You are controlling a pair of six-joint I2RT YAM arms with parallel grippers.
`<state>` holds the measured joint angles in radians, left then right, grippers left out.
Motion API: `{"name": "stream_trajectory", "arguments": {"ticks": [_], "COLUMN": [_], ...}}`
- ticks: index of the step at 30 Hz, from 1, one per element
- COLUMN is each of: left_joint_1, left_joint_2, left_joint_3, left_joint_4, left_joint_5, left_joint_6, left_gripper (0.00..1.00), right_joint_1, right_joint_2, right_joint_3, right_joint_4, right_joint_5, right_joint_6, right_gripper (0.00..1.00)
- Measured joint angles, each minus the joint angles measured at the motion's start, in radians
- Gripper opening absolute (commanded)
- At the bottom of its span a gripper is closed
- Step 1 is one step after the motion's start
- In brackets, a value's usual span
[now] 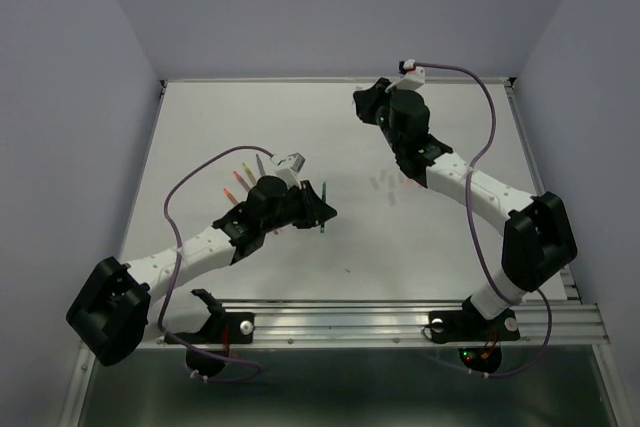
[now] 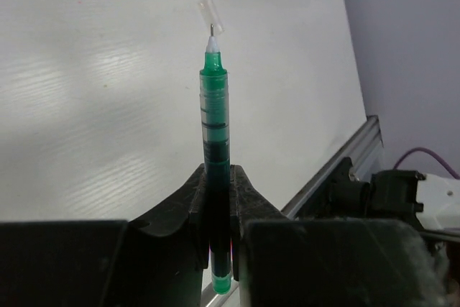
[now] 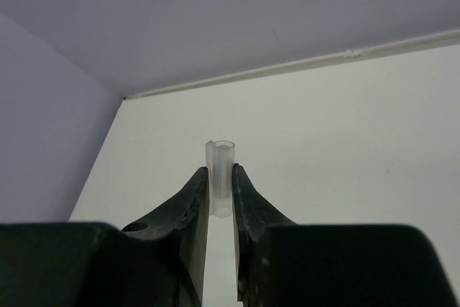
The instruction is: Open the pen caps
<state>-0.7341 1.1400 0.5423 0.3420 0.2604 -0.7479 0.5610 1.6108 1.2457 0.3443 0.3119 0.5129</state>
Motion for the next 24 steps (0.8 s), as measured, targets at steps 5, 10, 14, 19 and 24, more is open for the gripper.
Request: {"name": "stream_trajectory", "arguments": {"ticks": [5, 10, 14, 19, 24], "left_joint_1": [0.004, 0.023, 0.029, 0.029, 0.029], "left_joint_2": [0.090, 0.241, 0.353, 0.462, 0.518], "left_joint_3": [0.127, 0.255, 0.327, 0.393, 0.437], "left_joint_4": [-0.143, -0.254, -0.342, -0.440, -0.507], "left_joint_5": [-0.135, -0.217, -0.264, -0.306, -0.338], "left_joint_6": [-0.010, -0.023, -0.037, -0.051, -0.062], "left_gripper": [0.00, 0.00, 0.00, 0.00, 0.00], "right_joint_1": [0.001, 0.001, 0.001, -0.005, -0.057], "right_joint_2": [-0.065, -0.080, -0.081, -0.083, -0.067], "right_joint_3": [-0.139, -0.241, -0.312, -0.367, -0.372], "right_joint_4": [-0.080, -0.226, -0.380, -0.479, -0.505], "right_joint_5": [-0.062, -0.087, -0.069, -0.024, -0.008], "right_joint_6": [-0.031, -0.044, -0.049, -0.037, -0.023], "right_gripper": [0.01, 0.04, 0.04, 0.06, 0.06]}}
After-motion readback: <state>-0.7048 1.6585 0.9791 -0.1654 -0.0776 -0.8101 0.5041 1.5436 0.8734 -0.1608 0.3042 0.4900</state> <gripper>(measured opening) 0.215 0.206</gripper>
